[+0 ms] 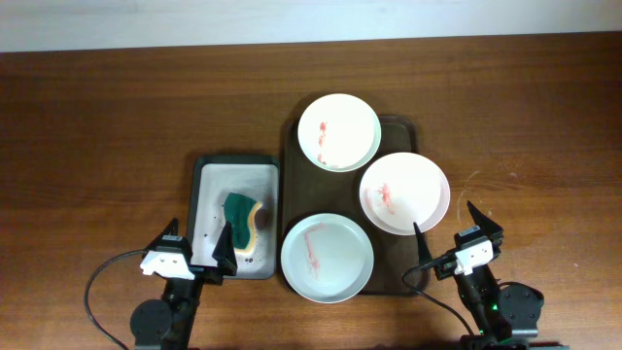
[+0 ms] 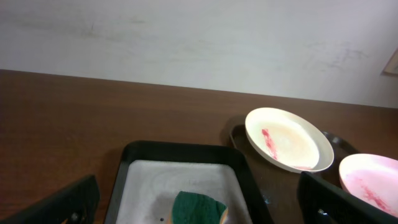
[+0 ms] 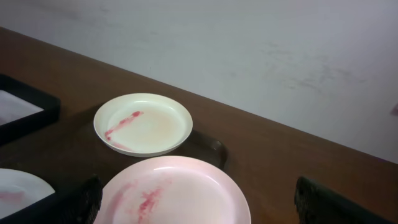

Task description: Clean dirty plates on tray and stack at the side

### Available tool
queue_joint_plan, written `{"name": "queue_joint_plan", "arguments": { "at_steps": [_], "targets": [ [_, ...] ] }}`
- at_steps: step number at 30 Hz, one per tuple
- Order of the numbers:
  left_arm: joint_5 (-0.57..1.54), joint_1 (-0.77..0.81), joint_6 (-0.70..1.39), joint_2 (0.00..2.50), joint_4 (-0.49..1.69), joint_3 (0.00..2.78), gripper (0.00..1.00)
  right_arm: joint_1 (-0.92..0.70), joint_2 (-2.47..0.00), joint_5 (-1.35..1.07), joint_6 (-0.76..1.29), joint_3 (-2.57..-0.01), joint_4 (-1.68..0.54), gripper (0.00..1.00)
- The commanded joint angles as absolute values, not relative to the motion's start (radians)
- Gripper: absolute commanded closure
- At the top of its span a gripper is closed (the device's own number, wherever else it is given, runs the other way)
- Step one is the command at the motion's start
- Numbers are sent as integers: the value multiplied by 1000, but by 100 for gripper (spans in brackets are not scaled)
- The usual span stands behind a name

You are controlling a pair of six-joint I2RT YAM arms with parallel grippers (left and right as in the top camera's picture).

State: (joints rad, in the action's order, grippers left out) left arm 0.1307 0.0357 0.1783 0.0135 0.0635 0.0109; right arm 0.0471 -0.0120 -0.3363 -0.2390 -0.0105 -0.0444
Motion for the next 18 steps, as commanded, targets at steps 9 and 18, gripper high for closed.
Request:
{"name": "queue_joint_plan", "arguments": {
  "at_steps": [9, 18],
  "targets": [
    [127, 30, 166, 8, 69, 9, 1, 54, -6, -324, -235, -6, -49, 1],
    [385, 30, 167, 8, 48, 10, 1, 54, -6, -337, -223, -6, -49, 1]
  ]
}}
